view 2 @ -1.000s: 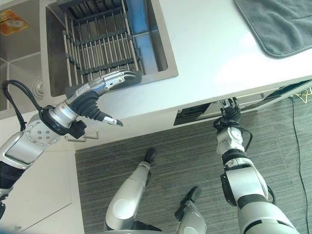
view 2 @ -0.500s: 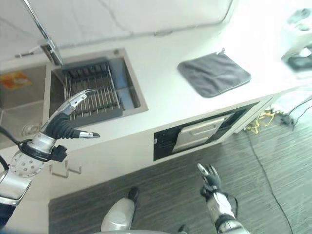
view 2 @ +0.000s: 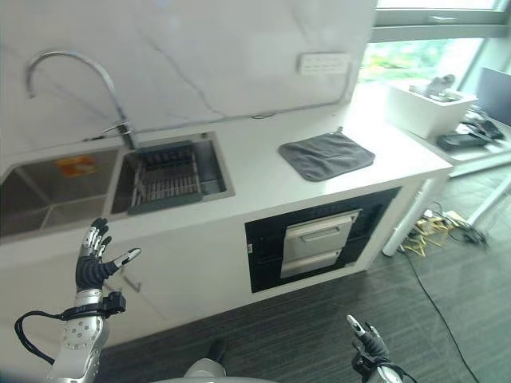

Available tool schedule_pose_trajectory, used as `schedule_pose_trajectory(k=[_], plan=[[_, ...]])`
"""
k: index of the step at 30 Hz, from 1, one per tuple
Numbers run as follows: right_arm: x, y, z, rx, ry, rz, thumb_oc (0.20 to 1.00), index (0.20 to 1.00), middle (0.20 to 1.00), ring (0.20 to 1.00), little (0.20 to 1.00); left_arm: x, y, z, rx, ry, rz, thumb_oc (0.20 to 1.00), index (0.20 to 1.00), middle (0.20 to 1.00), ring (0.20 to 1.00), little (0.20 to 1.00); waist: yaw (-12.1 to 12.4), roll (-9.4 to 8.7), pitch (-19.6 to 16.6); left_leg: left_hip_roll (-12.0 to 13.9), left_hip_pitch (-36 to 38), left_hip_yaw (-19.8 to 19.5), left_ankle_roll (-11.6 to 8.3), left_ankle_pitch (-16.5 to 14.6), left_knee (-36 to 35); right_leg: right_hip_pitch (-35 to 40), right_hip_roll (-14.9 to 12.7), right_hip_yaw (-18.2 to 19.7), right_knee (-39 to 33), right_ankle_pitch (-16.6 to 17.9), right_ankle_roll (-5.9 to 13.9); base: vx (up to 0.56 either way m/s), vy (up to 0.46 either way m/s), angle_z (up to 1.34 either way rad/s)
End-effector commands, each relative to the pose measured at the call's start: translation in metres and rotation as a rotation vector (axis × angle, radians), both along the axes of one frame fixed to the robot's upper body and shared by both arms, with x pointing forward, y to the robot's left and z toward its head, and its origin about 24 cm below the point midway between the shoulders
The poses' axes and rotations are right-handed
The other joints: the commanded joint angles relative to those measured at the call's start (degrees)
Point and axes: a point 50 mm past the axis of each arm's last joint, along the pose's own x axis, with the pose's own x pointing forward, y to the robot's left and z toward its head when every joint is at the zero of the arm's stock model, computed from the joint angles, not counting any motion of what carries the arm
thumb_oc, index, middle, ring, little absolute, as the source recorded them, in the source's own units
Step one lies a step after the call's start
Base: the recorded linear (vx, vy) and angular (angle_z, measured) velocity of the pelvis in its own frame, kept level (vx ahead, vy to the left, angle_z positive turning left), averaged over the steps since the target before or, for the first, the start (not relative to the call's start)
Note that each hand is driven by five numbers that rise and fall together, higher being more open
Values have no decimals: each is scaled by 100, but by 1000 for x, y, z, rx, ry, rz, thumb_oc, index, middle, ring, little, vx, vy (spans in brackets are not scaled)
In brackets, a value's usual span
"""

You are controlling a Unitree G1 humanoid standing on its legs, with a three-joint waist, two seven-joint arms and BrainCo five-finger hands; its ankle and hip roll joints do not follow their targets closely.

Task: Place the dishes in the dishwasher.

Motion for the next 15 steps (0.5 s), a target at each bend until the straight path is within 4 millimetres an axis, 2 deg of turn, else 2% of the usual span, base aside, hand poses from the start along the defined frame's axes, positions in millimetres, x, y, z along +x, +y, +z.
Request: schedule_pose_trajectory(k=[1,8,11,15], plan=[[61,11,24,13,-211,21,1000,1000,1000,1000,1000,23,11,41,-22,-242,-22,1000,1000,1000,1000,1000,147,-304,450,-199,-12,-34,-532,1690,-351,376,177,260,-244,210,-34,-110,-93,18],[70,17,27,34,-240,13,1000,1000,1000,1000,1000,19,-13,2,27,-81,-161,1000,1000,1000,1000,1000,224,-324,596,-148,-189,-45,-576,1888,-269,432,287,334,-205,154,-69,-68,-76,14],[70,16,27,29,-236,20,1000,1000,1000,1000,1000,9,-24,-32,-23,124,-252,1000,1000,1000,1000,1000,145,-282,625,-88,-163,38,-569,1827,-254,401,315,424,-143,113,-74,-32,-2,-4],[68,17,25,30,-216,43,1000,1000,1000,1000,1000,-8,-37,-76,-93,385,-309,1000,1000,1000,1000,1000,-79,-234,605,14,-175,197,-549,1716,-188,314,329,536,-86,75,-73,-3,44,-15]])
